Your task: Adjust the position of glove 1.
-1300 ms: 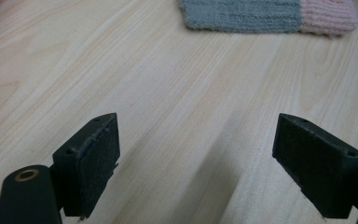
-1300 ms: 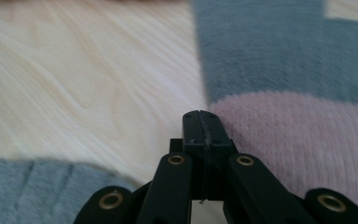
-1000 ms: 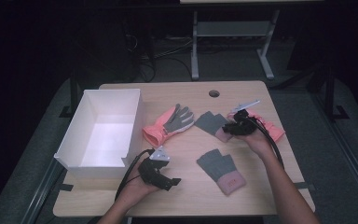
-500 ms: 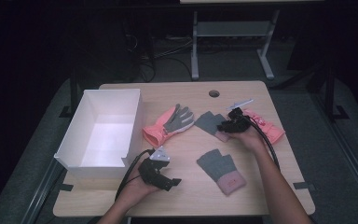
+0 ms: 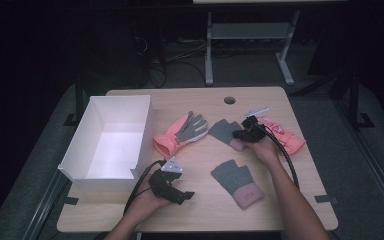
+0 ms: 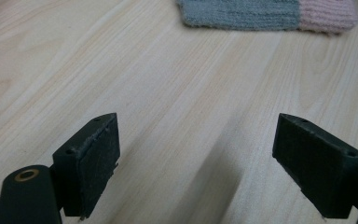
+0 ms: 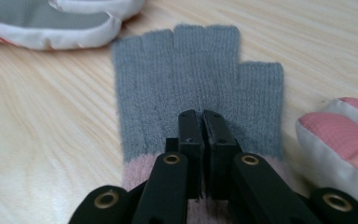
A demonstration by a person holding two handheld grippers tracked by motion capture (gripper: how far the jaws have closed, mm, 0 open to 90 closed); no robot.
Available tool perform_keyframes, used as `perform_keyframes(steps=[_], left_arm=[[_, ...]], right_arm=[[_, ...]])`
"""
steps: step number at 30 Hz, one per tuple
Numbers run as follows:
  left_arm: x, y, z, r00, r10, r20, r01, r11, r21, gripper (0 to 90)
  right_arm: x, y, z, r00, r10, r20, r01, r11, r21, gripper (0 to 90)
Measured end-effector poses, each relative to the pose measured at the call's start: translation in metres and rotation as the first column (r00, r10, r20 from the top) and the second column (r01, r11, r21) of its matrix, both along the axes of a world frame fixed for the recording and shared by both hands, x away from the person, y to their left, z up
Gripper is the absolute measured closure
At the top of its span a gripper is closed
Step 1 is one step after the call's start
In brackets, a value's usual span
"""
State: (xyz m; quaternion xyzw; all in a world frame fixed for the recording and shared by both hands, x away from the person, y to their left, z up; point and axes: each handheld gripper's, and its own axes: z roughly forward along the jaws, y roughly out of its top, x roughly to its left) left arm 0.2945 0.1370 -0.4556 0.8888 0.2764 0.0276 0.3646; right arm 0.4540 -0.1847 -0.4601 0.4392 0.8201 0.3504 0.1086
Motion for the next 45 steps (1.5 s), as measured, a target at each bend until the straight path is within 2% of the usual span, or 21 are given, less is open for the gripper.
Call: perform_keyframes(steps=[3, 4, 11, 12, 13, 14, 15, 16, 17, 20, 21, 24, 25, 26, 27, 30, 32, 34, 36, 38, 45], left_arm=[[0.001, 0.001, 0.0, 1.0, 0.001, -0.001, -0.001, 1.0, 0.003, 14.4], [0.001, 0.0, 0.0, 1.0, 0.002, 0.0, -0.002, 1.0, 0.003, 14.5], [0.0, 0.0, 0.001, 1.0, -0.002, 0.003, 0.002, 1.0, 0.003, 14.5], [0.0, 0.0, 0.001, 1.0, -0.004, 0.002, 0.004, 1.0, 0.003, 14.4], [0.0, 0.0, 0.001, 1.0, -0.004, 0.002, 0.004, 1.0, 0.003, 14.5], [0.0, 0.0, 0.001, 1.0, 0.001, 0.003, -0.001, 1.0, -0.004, 14.4], [0.0, 0.0, 0.001, 1.0, -0.003, 0.004, 0.003, 1.0, 0.0, 14.4], [0.0, 0.0, 0.001, 1.0, -0.005, 0.003, 0.005, 1.0, 0.001, 14.4], [0.0, 0.0, 0.001, 1.0, -0.005, 0.003, 0.005, 1.0, 0.001, 14.4], [-0.001, -0.001, 0.002, 0.9999, -0.009, 0.009, 0.009, 1.0, 0.003, 14.5], [-0.001, -0.001, 0.002, 0.9999, -0.009, 0.009, 0.009, 1.0, 0.003, 14.4], [-0.001, -0.001, 0.002, 0.9998, -0.011, 0.014, 0.011, 0.9999, 0.006, 14.4], [-0.001, -0.001, 0.002, 0.9998, -0.011, 0.014, 0.011, 0.9999, 0.006, 14.4], [-0.001, -0.002, 0.002, 0.9998, -0.011, 0.015, 0.011, 0.9999, 0.006, 14.4], [-0.002, -0.002, 0.002, 0.9999, -0.008, 0.01, 0.008, 1.0, 0.002, 14.4], [-0.002, -0.003, 0.002, 1.0, -0.001, 0.008, 0.001, 1.0, -0.006, 14.4], [-0.003, -0.003, 0.002, 1.0, -0.002, 0.007, 0.002, 1.0, -0.005, 14.5], [-0.002, -0.002, 0.003, 0.9998, -0.02, 0.008, 0.02, 0.9997, 0.014, 14.4], [-0.003, -0.004, 0.003, 0.9999, -0.011, 0.006, 0.011, 0.9999, 0.002, 14.4], [-0.002, -0.003, 0.003, 0.9997, -0.022, 0.009, 0.022, 0.9997, 0.014, 14.4], [-0.002, -0.005, 0.003, 0.9995, -0.029, 0.008, 0.029, 0.9994, 0.019, 14.5]], right_arm=[[-0.005, -0.002, 0.008, 0.9999, -0.008, 0.009, 0.008, 0.9995, 0.03, 87.1], [-0.01, -0.002, 0.015, 0.9996, -0.007, 0.029, 0.006, 0.9992, 0.041, 87.2], [-0.031, -0.009, 0.03, 0.9991, -0.024, 0.035, 0.021, 0.9964, 0.082, 87.1], [-0.042, -0.011, 0.036, 0.9984, -0.042, 0.037, 0.038, 0.9945, 0.098, 87.1], [-0.042, -0.011, 0.036, 0.9984, -0.042, 0.037, 0.038, 0.9945, 0.098, 87.1], [-0.053, -0.013, 0.04, 0.9983, -0.04, 0.042, 0.036, 0.9948, 0.095, 87.1], [-0.053, -0.013, 0.04, 0.9983, -0.04, 0.042, 0.036, 0.9948, 0.095, 87.1], [-0.067, -0.015, 0.045, 0.9982, -0.035, 0.048, 0.03, 0.9943, 0.102, 87.1], [-0.067, -0.015, 0.045, 0.9982, -0.035, 0.048, 0.03, 0.9943, 0.102, 87.1], [-0.094, -0.017, 0.052, 0.9974, -0.028, 0.066, 0.021, 0.9948, 0.1, 87.1], [-0.094, -0.017, 0.052, 0.9974, -0.028, 0.066, 0.021, 0.9948, 0.1, 87.1], [-0.12, -0.016, 0.051, 0.9986, -0.032, 0.042, 0.028, 0.9948, 0.098, 87.0], [-0.12, -0.016, 0.051, 0.9986, -0.032, 0.042, 0.028, 0.9948, 0.098, 87.0], [-0.132, -0.015, 0.05, 0.999, -0.035, 0.026, 0.033, 0.9949, 0.095, 87.0], [-0.132, -0.015, 0.05, 0.999, -0.035, 0.026, 0.033, 0.9949, 0.095, 87.0], [-0.153, -0.014, 0.047, 0.9993, -0.039, 0.001, 0.038, 0.9944, 0.098, 87.0], [-0.156, -0.014, 0.045, 0.9995, -0.033, -0.001, 0.033, 0.9949, 0.095, 87.0], [-0.167, -0.013, 0.041, 0.9994, -0.031, -0.015, 0.032, 0.9952, 0.092, 87.0], [-0.173, -0.012, 0.039, 0.9992, -0.03, -0.027, 0.032, 0.9955, 0.09, 86.9], [-0.178, -0.012, 0.037, 0.9987, -0.034, -0.037, 0.037, 0.9957, 0.085, 86.9], [-0.179, -0.008, 0.032, 0.9974, -0.048, -0.053, 0.052, 0.9968, 0.061, 86.8]])
